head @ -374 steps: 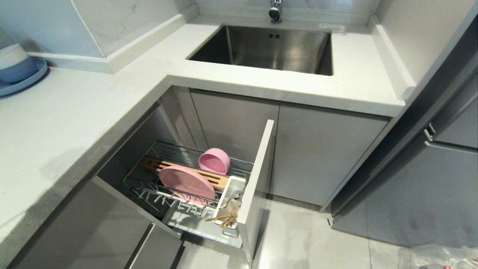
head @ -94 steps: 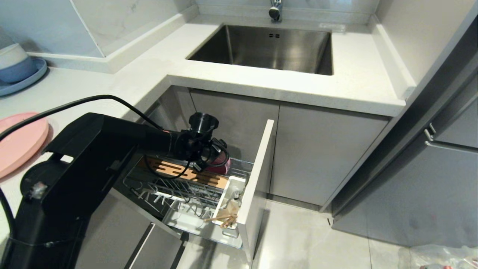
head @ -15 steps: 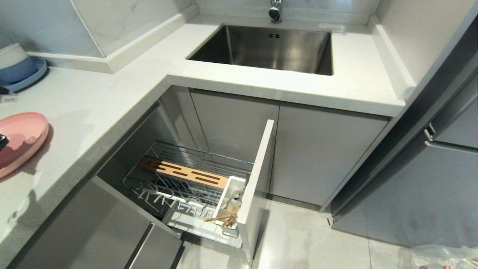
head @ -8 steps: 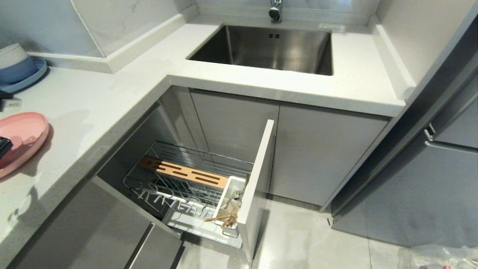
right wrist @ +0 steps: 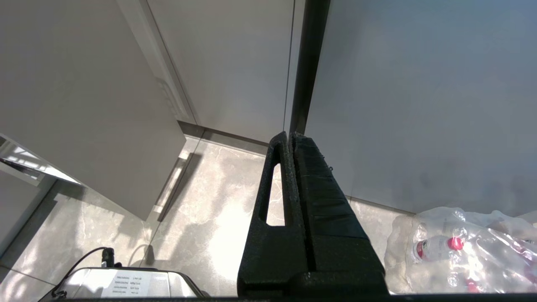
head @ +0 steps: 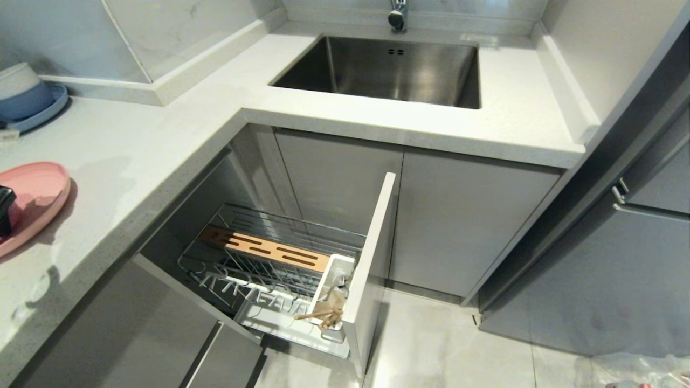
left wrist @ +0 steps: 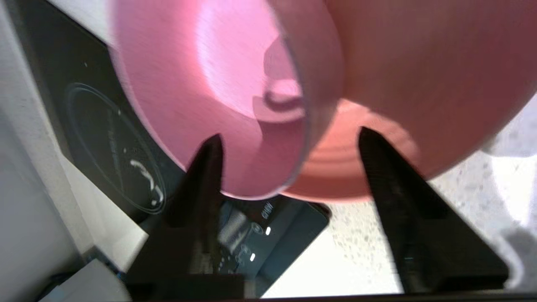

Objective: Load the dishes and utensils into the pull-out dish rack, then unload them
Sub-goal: Take the bowl out of the cupboard, then take the chopsticks out of the cupboard

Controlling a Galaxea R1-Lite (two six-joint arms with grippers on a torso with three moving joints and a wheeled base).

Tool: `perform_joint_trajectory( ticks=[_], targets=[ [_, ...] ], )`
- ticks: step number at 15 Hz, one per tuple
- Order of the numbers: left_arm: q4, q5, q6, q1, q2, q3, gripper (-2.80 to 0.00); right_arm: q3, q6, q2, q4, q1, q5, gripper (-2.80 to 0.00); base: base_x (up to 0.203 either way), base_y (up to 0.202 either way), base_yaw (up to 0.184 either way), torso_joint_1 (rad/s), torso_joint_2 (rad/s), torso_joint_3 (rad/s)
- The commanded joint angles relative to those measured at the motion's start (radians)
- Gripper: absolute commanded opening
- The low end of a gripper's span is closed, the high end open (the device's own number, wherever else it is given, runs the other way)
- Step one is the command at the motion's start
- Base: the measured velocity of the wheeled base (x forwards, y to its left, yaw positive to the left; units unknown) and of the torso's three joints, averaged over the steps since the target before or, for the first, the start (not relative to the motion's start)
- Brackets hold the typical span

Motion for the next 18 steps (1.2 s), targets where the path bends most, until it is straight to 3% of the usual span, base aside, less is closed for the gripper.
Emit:
perform_joint_trajectory(
  ticks=[1,4,9,10,11,12,16,18],
  targets=[
    [-0.016,0.003,-0.004,0.0,-0.025,-0.001,0.0,0.0,0.0,0.0,0.0,0.0,0.0,-2.8,0.0,0.0,0.0,0.0,0.0,0.0],
    [-0.112,-0.004,-0.055,-0.004,-0.104,0.001,0.0,0.0,-0.001,0.0,0.0,0.0,0.0,-2.8,0.0,0.0,0.0,0.0,0.0,0.0],
    [-0.426,-0.032,-0.358,-0.038,-0.281,0.028,0.0,0.0,0.001,0.0,0.0,0.0,0.0,-2.8,0.0,0.0,0.0,0.0,0.0,0.0],
    [-0.454,-0.067,-0.397,-0.041,-0.313,0.05,-2.8,0.0,-0.001,0.0,0.0,0.0,0.0,-2.8,0.0,0.0,0.0,0.0,0.0,0.0],
    [-0.486,-0.134,-0.464,-0.043,-0.354,0.071,-2.8,0.0,-0.001,0.0,0.0,0.0,0.0,-2.8,0.0,0.0,0.0,0.0,0.0,0.0],
    [-0.532,-0.198,-0.571,-0.046,-0.38,0.085,-2.8,0.0,-0.001,0.0,0.0,0.0,0.0,-2.8,0.0,0.0,0.0,0.0,0.0,0.0],
    [-0.712,-0.375,-0.955,-0.064,-0.446,0.096,-2.8,0.0,-0.001,0.0,0.0,0.0,0.0,-2.8,0.0,0.0,0.0,0.0,0.0,0.0],
    [-0.728,-0.501,-1.048,-0.093,-0.462,0.115,-2.8,0.0,-0.001,0.0,0.0,0.0,0.0,-2.8,0.0,0.0,0.0,0.0,0.0,0.0]
  ],
)
